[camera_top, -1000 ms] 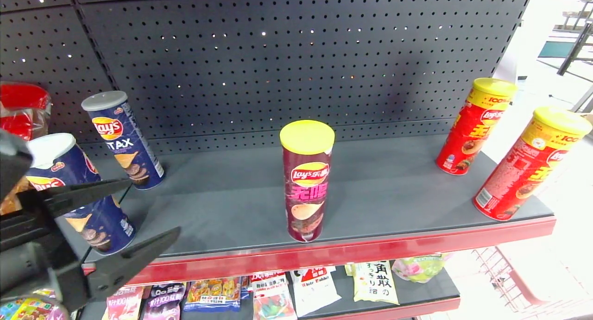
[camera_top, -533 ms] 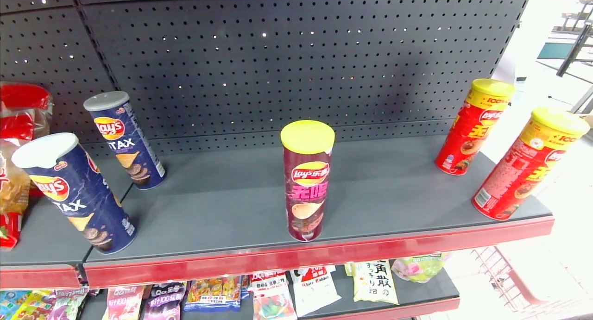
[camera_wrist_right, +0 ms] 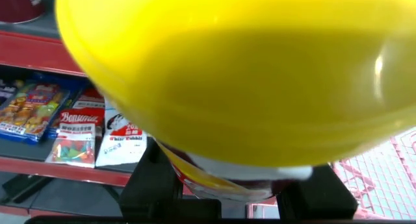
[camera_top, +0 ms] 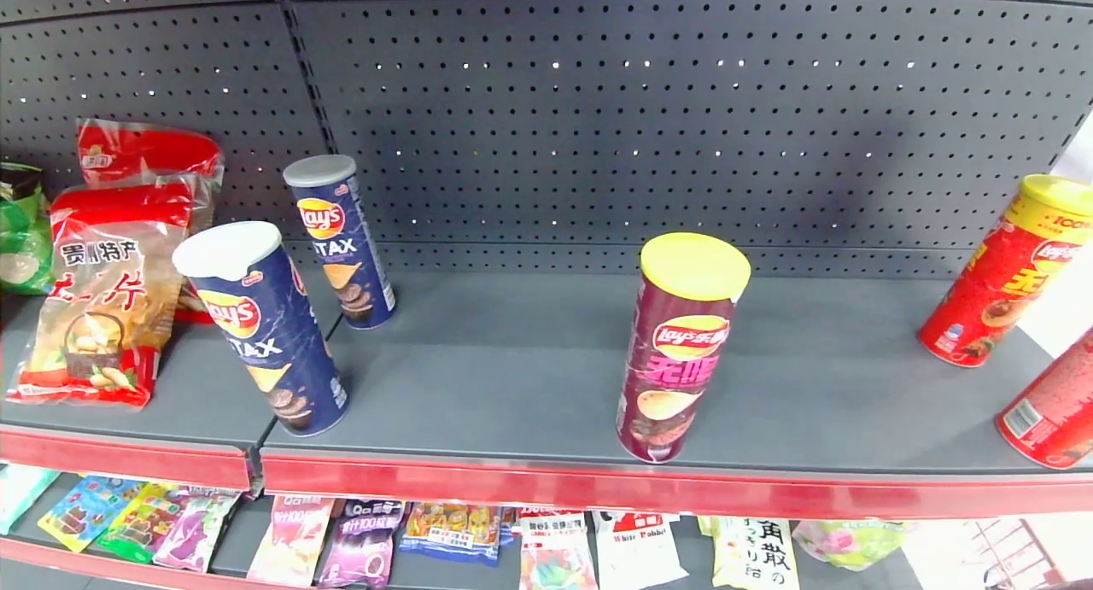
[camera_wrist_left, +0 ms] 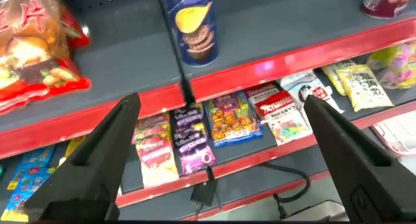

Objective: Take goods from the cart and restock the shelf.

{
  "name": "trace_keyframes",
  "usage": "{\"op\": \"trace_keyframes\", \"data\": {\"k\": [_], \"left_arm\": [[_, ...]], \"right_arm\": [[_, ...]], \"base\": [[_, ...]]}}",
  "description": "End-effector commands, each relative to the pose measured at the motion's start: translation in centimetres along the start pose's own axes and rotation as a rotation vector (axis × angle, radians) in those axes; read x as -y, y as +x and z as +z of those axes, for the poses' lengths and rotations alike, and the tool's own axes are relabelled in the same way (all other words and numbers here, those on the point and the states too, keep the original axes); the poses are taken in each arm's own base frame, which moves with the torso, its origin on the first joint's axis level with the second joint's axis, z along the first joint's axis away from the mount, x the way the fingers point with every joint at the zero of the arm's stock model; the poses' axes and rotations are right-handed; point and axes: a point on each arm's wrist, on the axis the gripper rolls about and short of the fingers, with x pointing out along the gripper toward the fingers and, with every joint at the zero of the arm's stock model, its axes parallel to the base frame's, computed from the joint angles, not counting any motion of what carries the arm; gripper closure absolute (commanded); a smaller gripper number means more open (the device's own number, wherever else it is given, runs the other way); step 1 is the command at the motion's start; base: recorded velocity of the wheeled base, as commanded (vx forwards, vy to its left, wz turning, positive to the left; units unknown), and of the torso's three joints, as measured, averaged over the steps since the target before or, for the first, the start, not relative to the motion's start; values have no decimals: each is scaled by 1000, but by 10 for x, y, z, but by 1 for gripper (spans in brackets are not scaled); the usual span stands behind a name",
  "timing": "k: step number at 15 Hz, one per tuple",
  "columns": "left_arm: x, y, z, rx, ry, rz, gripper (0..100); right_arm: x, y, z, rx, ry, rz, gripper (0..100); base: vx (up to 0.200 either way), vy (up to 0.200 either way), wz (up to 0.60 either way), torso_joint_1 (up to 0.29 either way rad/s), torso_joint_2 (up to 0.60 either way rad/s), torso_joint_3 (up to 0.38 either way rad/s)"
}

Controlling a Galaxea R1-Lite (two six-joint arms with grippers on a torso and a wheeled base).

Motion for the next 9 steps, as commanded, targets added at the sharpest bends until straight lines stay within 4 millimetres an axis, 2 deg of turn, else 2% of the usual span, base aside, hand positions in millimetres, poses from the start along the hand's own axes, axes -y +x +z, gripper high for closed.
{"op": "trace_keyframes", "data": {"k": [1, 3, 5, 8, 9], "left_arm": [[0, -3, -7, 16, -3, 2, 0], [1, -8, -20, 33, -6, 10, 0], [2, -11, -33, 6, -17, 33, 0], [8, -6, -57, -57, -93, 86, 0], [8, -6, -62, -54, -93, 82, 0]], "right_arm": [[0, -1, 2, 8, 0, 5, 100], [2, -4, 17, 45, -1, 33, 100], [5, 3, 47, 17, -3, 77, 100], [8, 40, 111, -54, 0, 193, 100], [8, 50, 120, -72, 1, 209, 100]], "base": [[0, 0, 0, 0, 0, 0], [0, 0, 0, 0, 0, 0], [0, 0, 0, 0, 0, 0], [0, 0, 0, 0, 0, 0], [0, 0, 0, 0, 0, 0]]}}
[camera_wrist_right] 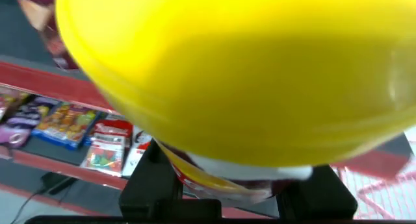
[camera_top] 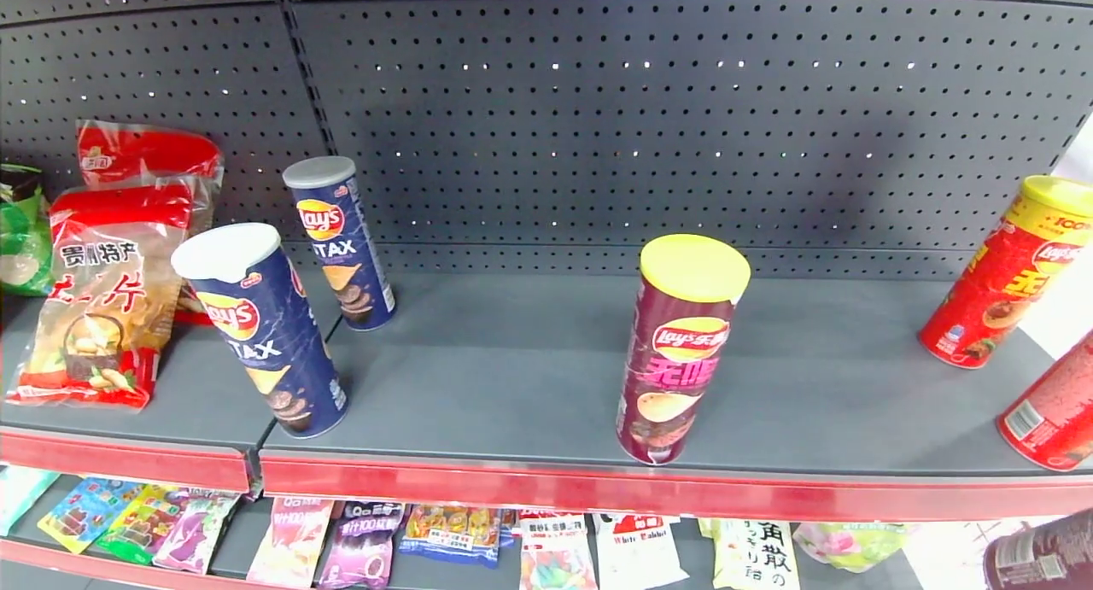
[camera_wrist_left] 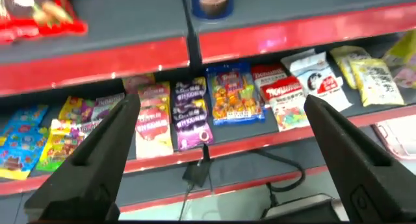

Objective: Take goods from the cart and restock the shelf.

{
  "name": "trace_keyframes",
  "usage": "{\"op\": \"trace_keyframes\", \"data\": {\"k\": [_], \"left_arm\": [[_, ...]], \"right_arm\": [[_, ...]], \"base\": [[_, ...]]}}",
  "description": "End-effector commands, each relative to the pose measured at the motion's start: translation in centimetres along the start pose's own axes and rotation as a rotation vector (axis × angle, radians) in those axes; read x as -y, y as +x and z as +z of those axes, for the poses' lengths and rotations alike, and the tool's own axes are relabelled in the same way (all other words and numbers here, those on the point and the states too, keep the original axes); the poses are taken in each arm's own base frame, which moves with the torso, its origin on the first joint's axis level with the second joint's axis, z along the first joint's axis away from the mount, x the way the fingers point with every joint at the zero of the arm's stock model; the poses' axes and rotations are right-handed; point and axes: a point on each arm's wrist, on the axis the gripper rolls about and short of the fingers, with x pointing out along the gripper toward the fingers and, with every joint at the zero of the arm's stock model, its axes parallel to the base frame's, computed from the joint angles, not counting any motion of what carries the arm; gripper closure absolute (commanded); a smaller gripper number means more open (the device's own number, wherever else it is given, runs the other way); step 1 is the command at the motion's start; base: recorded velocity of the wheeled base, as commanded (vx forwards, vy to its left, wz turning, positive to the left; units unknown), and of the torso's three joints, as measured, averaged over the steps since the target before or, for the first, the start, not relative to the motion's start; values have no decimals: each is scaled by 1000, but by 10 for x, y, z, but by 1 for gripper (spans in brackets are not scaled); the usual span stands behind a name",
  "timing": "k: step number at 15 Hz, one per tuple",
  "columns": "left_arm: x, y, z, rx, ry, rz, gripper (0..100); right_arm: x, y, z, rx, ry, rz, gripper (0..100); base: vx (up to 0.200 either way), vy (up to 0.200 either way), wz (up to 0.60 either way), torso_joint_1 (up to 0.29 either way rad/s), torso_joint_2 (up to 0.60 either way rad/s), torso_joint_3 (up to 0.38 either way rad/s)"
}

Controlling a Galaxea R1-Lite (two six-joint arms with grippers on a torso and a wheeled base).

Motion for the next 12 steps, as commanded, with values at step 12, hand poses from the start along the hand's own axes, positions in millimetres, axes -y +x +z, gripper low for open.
{"op": "trace_keyframes", "data": {"k": [12], "left_arm": [[0, 1, -31, 61, -42, 67, 0]], "right_arm": [[-12, 262, 109, -101, -1, 305, 100]], "base": [[0, 0, 0, 0, 0, 0]]}}
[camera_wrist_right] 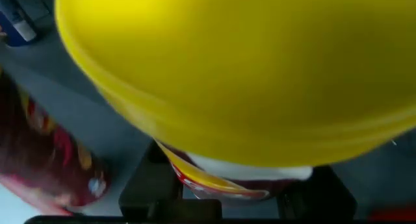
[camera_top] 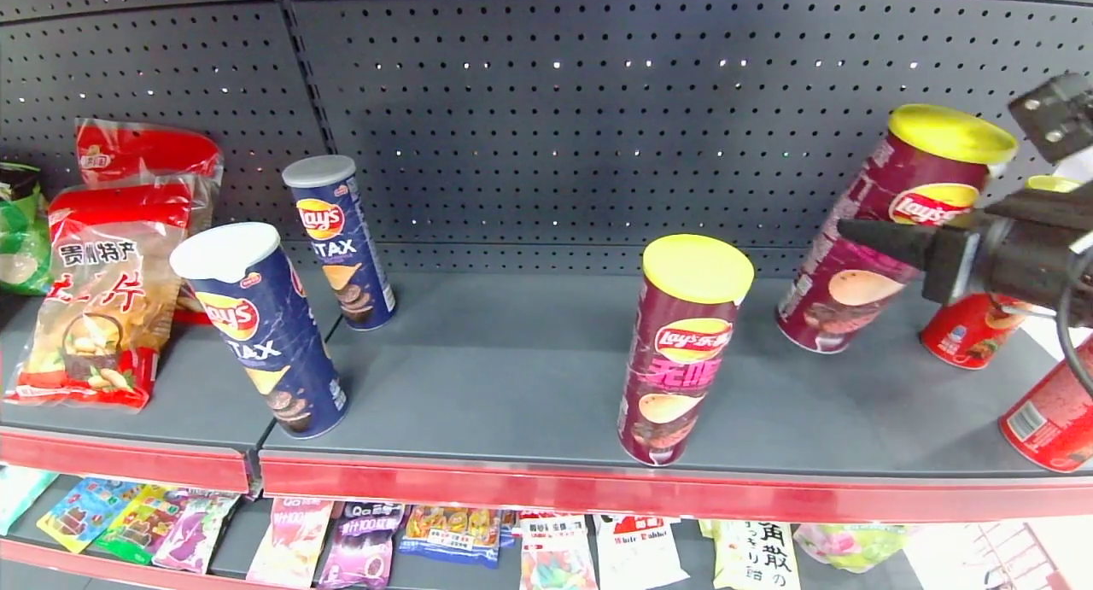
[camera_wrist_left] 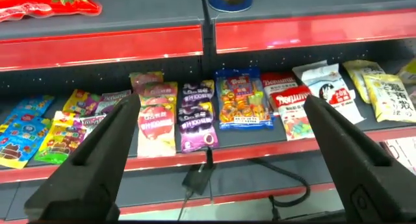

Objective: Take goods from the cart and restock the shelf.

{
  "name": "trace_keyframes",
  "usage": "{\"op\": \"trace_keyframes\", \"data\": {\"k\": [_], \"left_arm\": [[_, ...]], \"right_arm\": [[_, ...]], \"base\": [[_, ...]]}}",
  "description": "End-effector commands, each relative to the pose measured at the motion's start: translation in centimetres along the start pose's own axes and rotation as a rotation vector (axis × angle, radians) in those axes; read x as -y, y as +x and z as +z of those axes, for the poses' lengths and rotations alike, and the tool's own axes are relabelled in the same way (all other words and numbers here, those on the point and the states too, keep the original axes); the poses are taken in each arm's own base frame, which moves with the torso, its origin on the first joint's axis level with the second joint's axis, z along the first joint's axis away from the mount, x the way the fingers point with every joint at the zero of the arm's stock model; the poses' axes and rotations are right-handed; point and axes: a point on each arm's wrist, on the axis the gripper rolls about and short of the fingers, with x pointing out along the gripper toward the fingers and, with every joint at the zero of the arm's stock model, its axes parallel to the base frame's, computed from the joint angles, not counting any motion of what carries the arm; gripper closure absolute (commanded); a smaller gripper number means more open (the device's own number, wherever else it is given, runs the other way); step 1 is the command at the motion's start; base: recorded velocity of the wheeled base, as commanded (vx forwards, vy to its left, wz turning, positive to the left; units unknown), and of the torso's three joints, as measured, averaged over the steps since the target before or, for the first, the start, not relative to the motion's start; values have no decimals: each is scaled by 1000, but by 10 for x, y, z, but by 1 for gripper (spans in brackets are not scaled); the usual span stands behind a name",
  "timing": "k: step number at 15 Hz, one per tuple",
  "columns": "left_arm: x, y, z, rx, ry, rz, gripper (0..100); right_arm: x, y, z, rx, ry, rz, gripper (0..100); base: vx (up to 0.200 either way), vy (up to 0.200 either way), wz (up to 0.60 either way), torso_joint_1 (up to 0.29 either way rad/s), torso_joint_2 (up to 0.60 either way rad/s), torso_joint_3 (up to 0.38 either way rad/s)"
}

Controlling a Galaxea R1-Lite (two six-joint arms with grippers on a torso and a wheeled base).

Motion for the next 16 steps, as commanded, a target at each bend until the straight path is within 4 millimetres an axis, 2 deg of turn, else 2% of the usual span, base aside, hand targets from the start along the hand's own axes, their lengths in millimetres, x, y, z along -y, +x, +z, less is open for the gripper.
{"op": "trace_keyframes", "data": {"k": [1, 5, 7, 11, 16], "left_arm": [[0, 0, 0, 2, 1, 2, 0], [0, 0, 0, 2, 3, 2, 0], [0, 0, 0, 2, 4, 2, 0], [0, 0, 0, 2, 18, 7, 0], [0, 0, 0, 2, 23, 10, 0]], "right_arm": [[-4, 54, -2, -45, 1, 74, 100], [-22, 92, -13, -96, -3, 139, 100], [-24, 111, -15, -107, -3, 151, 100], [-35, 132, -17, -109, -9, 185, 100], [-35, 149, -19, -109, -11, 183, 100]], "base": [[0, 0, 0, 0, 0, 0], [0, 0, 0, 0, 0, 0], [0, 0, 0, 0, 0, 0], [0, 0, 0, 0, 0, 0], [0, 0, 0, 0, 0, 0]]}}
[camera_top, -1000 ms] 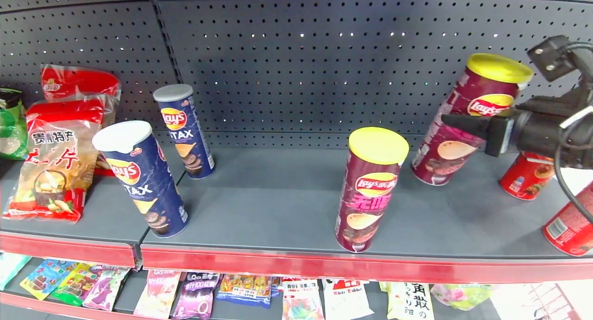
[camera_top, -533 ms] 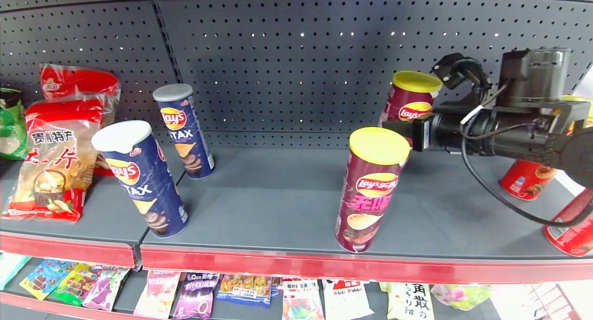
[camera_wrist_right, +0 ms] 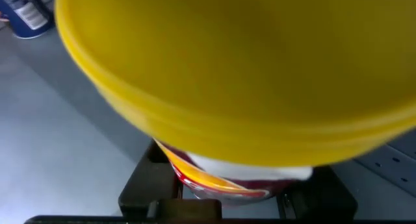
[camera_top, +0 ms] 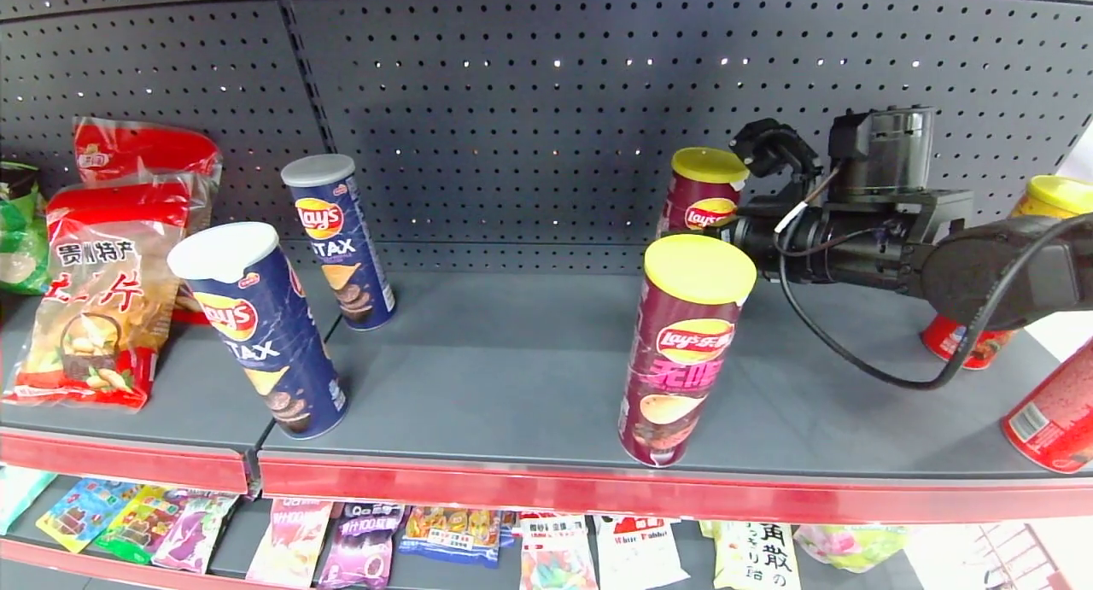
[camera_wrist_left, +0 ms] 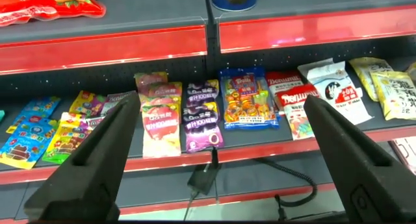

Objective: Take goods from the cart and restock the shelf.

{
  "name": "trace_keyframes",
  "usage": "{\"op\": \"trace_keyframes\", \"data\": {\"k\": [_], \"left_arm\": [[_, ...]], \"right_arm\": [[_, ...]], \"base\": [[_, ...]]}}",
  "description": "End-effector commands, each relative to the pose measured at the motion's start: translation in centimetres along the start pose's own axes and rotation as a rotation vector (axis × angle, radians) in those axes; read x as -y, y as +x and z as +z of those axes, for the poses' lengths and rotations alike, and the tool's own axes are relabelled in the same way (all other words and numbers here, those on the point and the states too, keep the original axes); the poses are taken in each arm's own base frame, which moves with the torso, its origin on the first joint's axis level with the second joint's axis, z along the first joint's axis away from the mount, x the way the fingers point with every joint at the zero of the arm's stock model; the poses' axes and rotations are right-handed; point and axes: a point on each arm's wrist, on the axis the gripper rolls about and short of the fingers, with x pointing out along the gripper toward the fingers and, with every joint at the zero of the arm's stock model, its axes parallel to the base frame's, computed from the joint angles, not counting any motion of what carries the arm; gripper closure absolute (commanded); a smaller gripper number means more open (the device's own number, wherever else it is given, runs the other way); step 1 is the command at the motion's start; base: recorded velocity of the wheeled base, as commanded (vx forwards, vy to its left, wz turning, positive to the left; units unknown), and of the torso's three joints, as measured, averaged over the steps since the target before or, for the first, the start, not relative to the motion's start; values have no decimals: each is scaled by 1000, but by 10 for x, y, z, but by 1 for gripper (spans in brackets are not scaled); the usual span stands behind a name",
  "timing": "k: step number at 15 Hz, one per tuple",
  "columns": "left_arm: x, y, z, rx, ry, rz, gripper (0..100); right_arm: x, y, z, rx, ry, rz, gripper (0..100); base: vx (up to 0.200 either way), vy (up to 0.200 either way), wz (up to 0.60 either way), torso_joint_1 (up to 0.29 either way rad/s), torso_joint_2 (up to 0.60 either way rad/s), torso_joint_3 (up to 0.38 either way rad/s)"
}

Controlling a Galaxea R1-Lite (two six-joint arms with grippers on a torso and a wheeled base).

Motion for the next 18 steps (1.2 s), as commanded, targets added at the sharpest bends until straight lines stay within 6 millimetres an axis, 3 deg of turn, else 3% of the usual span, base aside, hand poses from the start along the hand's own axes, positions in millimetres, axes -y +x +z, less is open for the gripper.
{"op": "trace_keyframes", "data": {"k": [1, 18], "left_arm": [[0, 0, 0, -1, 0, 2, 0], [0, 0, 0, -1, -6, -1, 0]], "right_arm": [[0, 7, -3, -11, -1, 3, 100], [-7, 12, 1, -2, 6, -11, 100]], "base": [[0, 0, 0, 0, 0, 0], [0, 0, 0, 0, 0, 0]]}}
